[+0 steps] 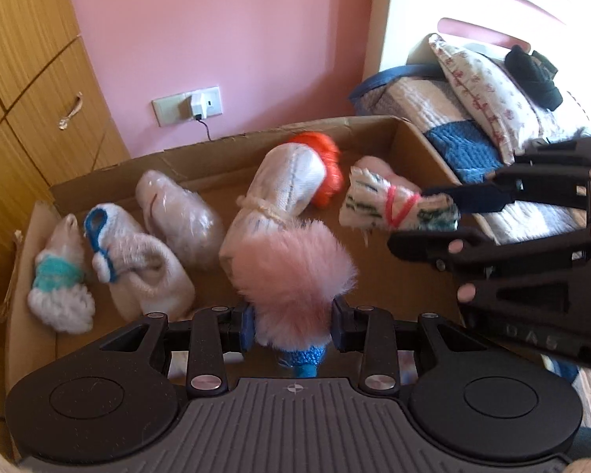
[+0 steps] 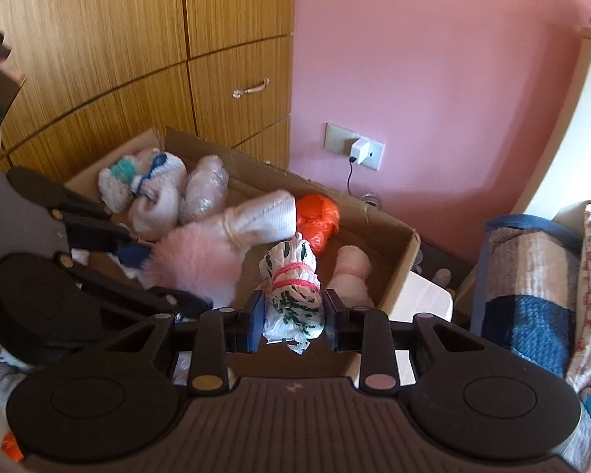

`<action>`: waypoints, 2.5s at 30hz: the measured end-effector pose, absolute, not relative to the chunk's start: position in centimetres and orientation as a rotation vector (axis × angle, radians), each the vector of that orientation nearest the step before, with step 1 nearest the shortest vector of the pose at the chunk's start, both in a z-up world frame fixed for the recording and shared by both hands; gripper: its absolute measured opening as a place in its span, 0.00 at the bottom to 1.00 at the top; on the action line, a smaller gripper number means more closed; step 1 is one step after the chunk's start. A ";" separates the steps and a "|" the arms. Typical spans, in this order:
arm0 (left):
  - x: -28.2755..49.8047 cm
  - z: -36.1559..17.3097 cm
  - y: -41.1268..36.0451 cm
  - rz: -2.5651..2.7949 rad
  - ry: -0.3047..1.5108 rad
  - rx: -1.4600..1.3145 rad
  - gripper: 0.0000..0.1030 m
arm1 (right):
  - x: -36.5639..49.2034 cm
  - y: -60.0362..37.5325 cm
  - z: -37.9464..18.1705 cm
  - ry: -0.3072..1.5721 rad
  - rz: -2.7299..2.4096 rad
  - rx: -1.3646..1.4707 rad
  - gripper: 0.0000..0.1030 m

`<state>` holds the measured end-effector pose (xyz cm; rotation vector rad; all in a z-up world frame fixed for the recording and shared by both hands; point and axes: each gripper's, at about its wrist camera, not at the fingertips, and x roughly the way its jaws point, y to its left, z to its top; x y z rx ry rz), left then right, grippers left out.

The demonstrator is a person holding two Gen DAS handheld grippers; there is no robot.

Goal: Organize objects
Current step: 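Carry both held socks into the cardboard box and lower them, then open both grippers to release the socks in the box, then move both grippers back over the remaining socks on the dresser, then grasp the grey sock roll with the left gripper while the right grasps the orange plastic bundle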

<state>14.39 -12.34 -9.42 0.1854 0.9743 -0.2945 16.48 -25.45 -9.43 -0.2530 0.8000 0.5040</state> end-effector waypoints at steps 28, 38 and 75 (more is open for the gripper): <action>15.0 -9.3 -10.9 -0.236 0.972 0.146 0.71 | 16.1 -25.8 -9.3 0.792 0.490 -0.221 0.40; 8.9 -6.3 -8.3 -0.215 0.885 0.129 0.82 | 8.6 -27.6 -6.0 0.671 0.435 -0.124 0.56; -5.6 -8.2 -1.3 -0.176 0.909 0.071 0.88 | -3.5 -18.9 -12.1 0.795 0.499 -0.134 0.41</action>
